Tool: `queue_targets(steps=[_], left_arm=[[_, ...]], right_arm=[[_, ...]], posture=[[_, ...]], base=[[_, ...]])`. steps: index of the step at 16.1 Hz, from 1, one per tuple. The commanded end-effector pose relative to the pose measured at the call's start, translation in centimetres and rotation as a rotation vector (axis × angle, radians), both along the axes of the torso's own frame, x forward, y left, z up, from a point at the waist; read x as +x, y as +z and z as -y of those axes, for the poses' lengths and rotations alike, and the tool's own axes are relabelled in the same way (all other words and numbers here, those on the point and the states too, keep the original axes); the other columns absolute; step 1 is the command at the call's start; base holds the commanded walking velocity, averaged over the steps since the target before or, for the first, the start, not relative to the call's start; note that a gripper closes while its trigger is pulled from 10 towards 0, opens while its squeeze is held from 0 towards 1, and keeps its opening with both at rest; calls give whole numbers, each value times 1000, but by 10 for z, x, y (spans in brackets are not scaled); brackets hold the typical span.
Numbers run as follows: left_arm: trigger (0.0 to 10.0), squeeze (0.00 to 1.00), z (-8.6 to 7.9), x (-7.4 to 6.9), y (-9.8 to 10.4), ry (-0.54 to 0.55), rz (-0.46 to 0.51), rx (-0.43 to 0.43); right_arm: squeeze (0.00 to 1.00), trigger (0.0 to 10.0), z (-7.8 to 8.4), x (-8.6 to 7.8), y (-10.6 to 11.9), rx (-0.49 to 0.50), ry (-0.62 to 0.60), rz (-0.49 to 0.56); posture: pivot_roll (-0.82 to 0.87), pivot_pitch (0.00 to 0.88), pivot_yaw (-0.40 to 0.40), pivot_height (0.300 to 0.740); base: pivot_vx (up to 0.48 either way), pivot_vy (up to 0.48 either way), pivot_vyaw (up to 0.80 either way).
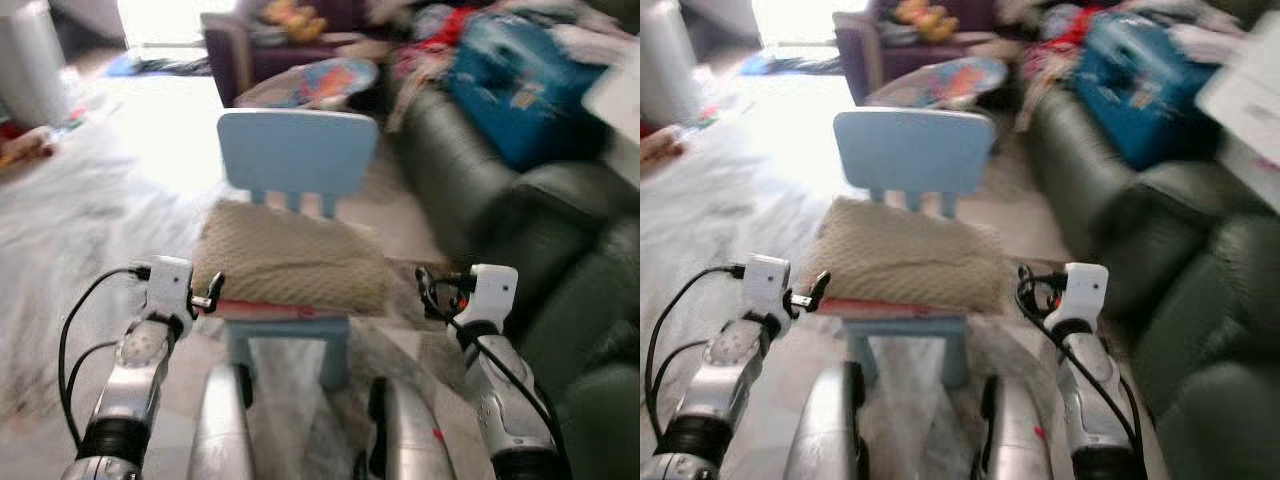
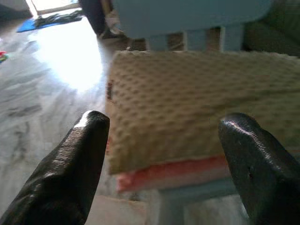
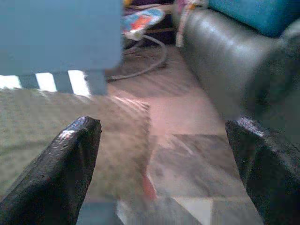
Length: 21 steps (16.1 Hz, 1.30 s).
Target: Move the pillow to the sofa
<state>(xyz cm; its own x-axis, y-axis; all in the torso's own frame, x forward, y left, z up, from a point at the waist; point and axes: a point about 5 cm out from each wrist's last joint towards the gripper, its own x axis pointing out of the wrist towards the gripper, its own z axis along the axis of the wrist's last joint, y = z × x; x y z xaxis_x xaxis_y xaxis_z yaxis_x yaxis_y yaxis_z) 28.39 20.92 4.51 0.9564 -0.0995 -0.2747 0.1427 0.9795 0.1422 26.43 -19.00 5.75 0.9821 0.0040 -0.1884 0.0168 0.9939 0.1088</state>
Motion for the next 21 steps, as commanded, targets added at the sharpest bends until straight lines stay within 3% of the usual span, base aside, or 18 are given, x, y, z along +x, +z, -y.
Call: queue_targets(steps=[1, 9, 18, 21], left_arm=[[10000, 0, 0, 2, 5, 11, 24, -9], [10000, 0, -3, -2, 4, 56, 30, -2], [10000, 0, -1, 1, 5, 63, 35, -16], [10000, 0, 0, 1, 5, 60, 31, -6]], right_arm=[[0, 10000, 0, 4, 7, 1, 8, 17], [0, 10000, -1, 5, 6, -6, 52, 9], [0, 10000, -2, 7, 10, -11, 76, 14], [0, 10000, -2, 7, 10, -11, 80, 11]], posture=[[-31, 0, -44, 545], [-23, 0, -68, 545], [-37, 0, -61, 545], [-36, 0, -62, 545]], base=[[0, 0, 0], [0, 0, 117], [384, 0, 0], [86, 0, 0]])
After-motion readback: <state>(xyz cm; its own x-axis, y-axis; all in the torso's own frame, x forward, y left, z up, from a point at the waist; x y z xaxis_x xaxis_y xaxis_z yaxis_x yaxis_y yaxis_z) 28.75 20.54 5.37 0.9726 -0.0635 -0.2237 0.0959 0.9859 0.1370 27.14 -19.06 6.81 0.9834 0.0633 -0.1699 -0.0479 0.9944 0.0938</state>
